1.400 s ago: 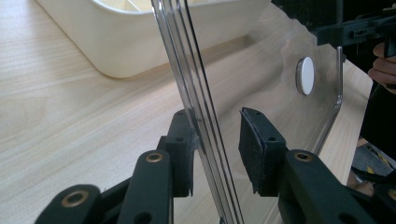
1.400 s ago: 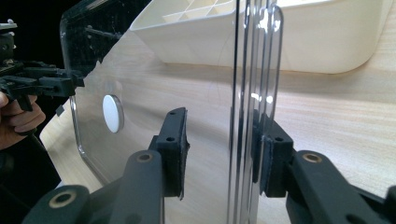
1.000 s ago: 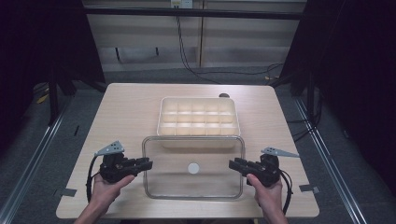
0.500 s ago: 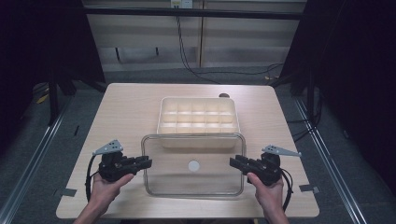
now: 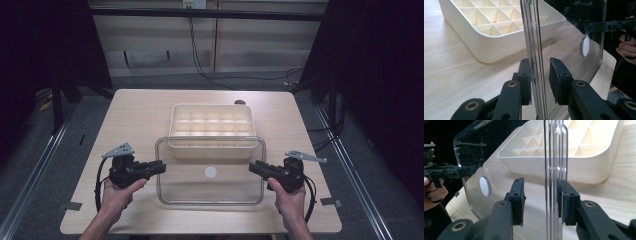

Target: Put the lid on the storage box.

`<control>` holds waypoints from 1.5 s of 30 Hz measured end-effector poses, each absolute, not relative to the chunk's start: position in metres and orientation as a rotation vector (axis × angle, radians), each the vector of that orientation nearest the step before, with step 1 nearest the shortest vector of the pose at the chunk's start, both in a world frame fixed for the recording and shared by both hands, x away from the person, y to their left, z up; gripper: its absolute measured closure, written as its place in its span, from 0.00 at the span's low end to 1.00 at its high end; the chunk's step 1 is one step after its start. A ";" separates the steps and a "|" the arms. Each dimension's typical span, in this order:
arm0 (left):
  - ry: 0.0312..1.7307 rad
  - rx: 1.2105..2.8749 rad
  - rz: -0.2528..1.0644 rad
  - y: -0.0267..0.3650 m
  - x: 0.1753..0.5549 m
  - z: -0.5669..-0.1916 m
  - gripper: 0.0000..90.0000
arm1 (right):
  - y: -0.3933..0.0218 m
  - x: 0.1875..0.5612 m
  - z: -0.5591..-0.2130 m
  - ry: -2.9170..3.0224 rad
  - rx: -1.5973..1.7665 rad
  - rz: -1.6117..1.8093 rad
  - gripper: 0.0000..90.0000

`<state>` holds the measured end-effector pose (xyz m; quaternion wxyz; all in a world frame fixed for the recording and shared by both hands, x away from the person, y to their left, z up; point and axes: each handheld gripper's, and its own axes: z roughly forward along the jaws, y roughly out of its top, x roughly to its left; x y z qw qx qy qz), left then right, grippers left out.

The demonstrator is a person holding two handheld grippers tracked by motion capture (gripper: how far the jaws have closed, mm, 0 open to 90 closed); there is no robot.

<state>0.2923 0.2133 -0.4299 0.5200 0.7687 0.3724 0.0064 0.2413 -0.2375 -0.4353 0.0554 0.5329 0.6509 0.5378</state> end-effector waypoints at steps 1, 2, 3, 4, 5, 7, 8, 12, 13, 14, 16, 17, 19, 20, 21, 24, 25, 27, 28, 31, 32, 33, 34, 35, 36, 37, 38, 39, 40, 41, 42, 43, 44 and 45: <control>0.892 1.856 0.024 0.213 0.293 -0.429 0.80 | -0.237 0.242 -0.435 1.976 1.613 1.629 0.69; 0.891 1.857 0.026 0.213 0.293 -0.429 0.80 | -0.237 0.243 -0.434 1.976 1.610 1.625 0.69; 0.894 1.854 0.024 0.212 0.294 -0.428 0.79 | -0.237 0.244 -0.434 1.974 1.613 1.626 0.69; 0.893 1.856 0.026 0.213 0.295 -0.427 0.79 | -0.237 0.245 -0.433 1.973 1.615 1.630 0.69; 0.891 1.866 0.032 0.213 0.296 -0.427 0.79 | -0.238 0.247 -0.433 1.972 1.613 1.632 0.69; 0.895 1.862 0.033 0.212 0.298 -0.425 0.79 | -0.238 0.248 -0.432 1.969 1.611 1.632 0.69; 0.895 1.862 0.032 0.211 0.299 -0.424 0.79 | -0.238 0.249 -0.431 1.969 1.611 1.631 0.69; 0.887 1.868 0.038 0.212 0.303 -0.419 0.79 | -0.239 0.255 -0.427 1.961 1.611 1.643 0.69; 0.885 1.870 0.039 0.212 0.305 -0.418 0.79 | -0.238 0.257 -0.426 1.959 1.612 1.648 0.69; 0.894 1.863 0.039 0.212 0.306 -0.417 0.79 | -0.238 0.258 -0.425 1.959 1.611 1.649 0.69; 0.904 1.863 0.044 0.212 0.308 -0.416 0.80 | -0.238 0.261 -0.423 1.962 1.601 1.646 0.69; 0.903 1.865 0.044 0.212 0.309 -0.415 0.79 | -0.238 0.263 -0.422 1.966 1.599 1.641 0.69; 0.905 1.859 0.046 0.212 0.311 -0.415 0.79 | -0.237 0.266 -0.420 1.967 1.597 1.637 0.69; 0.907 1.857 0.047 0.212 0.312 -0.414 0.79 | -0.237 0.268 -0.419 1.969 1.594 1.636 0.69; 0.905 1.857 0.047 0.212 0.313 -0.414 0.79 | -0.237 0.269 -0.418 1.967 1.596 1.639 0.69; 0.904 1.866 0.053 0.213 0.316 -0.411 0.79 | -0.236 0.273 -0.414 1.972 1.585 1.633 0.69; 0.910 1.855 0.052 0.213 0.317 -0.411 0.79 | -0.236 0.274 -0.413 1.969 1.586 1.634 0.69; 0.904 1.857 0.053 0.214 0.318 -0.410 0.79 | -0.236 0.277 -0.412 1.970 1.587 1.637 0.69; 0.910 1.855 0.053 0.214 0.318 -0.409 0.79 | -0.236 0.278 -0.412 1.971 1.586 1.639 0.69; 0.913 1.855 0.056 0.214 0.320 -0.408 0.79 | -0.235 0.281 -0.411 1.970 1.588 1.645 0.69; 0.910 1.854 0.061 0.215 0.320 -0.407 0.79 | -0.235 0.281 -0.411 1.969 1.588 1.645 0.69; 0.906 1.856 0.060 0.215 0.321 -0.406 0.79 | -0.235 0.282 -0.410 1.969 1.586 1.647 0.69; 0.902 1.859 0.060 0.215 0.322 -0.404 0.79 | -0.235 0.283 -0.410 1.966 1.582 1.653 0.69; 0.904 1.855 0.066 0.215 0.323 -0.403 0.79 | -0.235 0.284 -0.409 1.965 1.584 1.653 0.69; 0.902 1.857 0.070 0.214 0.325 -0.401 0.79 | -0.235 0.285 -0.407 1.960 1.583 1.655 0.69; 0.908 1.851 0.077 0.214 0.326 -0.399 0.79 | -0.235 0.287 -0.406 1.955 1.589 1.654 0.69; 0.907 1.852 0.083 0.213 0.329 -0.397 0.79 | -0.235 0.288 -0.405 1.952 1.593 1.659 0.69; 0.908 1.853 0.087 0.212 0.332 -0.395 0.79 | -0.236 0.291 -0.404 1.944 1.597 1.661 0.69; 0.910 1.857 0.094 0.212 0.334 -0.393 0.79 | -0.236 0.293 -0.403 1.937 1.603 1.667 0.68; 0.904 1.858 0.096 0.212 0.337 -0.391 0.79 | -0.236 0.295 -0.403 1.934 1.599 1.667 0.68; 0.911 1.853 0.092 0.212 0.338 -0.389 0.79 | -0.236 0.297 -0.402 1.928 1.603 1.670 0.68; 0.906 1.856 0.090 0.212 0.340 -0.389 0.79 | -0.236 0.299 -0.401 1.925 1.606 1.676 0.68; 0.912 1.855 0.092 0.212 0.341 -0.388 0.79 | -0.236 0.301 -0.400 1.924 1.603 1.674 0.68; 0.913 1.860 0.097 0.212 0.344 -0.387 0.79 | -0.236 0.302 -0.399 1.922 1.604 1.674 0.68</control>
